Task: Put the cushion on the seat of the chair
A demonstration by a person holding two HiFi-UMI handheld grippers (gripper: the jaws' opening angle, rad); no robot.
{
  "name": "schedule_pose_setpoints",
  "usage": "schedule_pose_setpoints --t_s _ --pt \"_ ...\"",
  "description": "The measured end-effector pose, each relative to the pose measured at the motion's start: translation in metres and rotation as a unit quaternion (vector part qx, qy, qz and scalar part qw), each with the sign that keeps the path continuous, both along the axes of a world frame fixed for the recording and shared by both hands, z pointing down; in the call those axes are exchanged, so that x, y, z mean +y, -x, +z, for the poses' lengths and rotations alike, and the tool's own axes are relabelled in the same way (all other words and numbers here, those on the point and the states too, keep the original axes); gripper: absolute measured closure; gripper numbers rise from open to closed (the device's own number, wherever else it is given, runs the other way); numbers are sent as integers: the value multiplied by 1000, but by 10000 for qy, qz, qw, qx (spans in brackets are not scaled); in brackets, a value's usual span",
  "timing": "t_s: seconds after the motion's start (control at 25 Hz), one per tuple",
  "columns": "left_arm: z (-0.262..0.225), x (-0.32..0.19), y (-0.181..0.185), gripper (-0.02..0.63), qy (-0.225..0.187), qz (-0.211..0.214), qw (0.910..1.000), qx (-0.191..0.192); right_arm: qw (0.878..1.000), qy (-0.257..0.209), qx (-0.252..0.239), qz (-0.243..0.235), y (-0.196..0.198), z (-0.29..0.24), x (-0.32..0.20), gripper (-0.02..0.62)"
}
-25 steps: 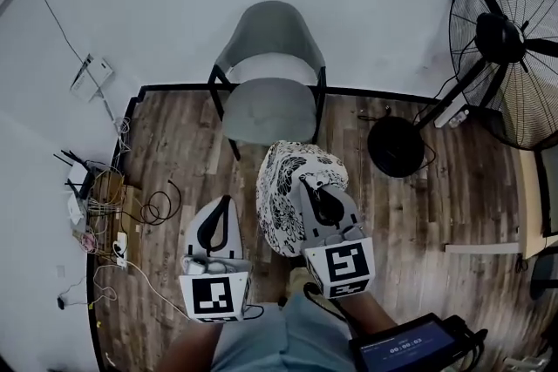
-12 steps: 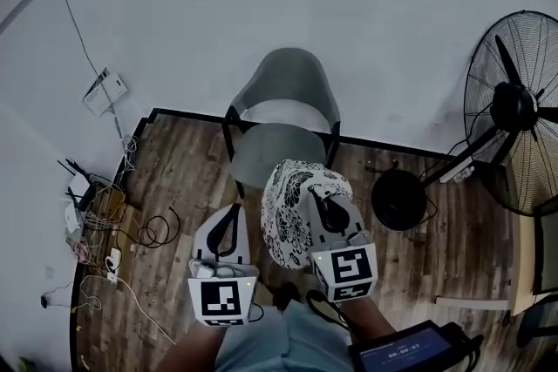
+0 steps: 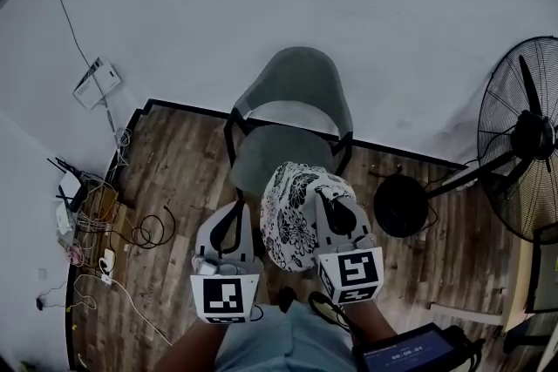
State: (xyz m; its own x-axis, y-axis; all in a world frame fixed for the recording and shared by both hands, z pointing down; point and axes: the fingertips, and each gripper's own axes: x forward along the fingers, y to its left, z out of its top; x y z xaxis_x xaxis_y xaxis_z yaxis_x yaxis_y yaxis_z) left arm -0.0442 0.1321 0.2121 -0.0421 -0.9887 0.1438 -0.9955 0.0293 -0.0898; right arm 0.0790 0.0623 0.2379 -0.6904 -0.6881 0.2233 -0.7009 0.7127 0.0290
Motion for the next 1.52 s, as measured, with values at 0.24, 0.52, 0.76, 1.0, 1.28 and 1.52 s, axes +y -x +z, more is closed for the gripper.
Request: schedule_pose_setpoints --t_s 0.24,0.52,0.76,1.0,1.28,1.52 --pt "22 -67 45 597 190 133 9995 233 9995 194 181 144 40 25 -55 581" --pt "46 -133 96 597 447 238 9980 373 9970 507 514 280 85 61 -123 581" --pt "70 -179 140 597 736 254 9960 438 9953 675 656 249 134 88 -175 581" --pt "94 -217 181 597 898 155 9941 583 9936 860 729 80 189 118 -214 581" --pt "136 -236 200 597 1261 369 9905 407 9893 1280 705 27 224 181 -233 580" --pt "186 -238 210 597 1627 420 9842 561 9814 1661 935 243 227 265 -244 580"
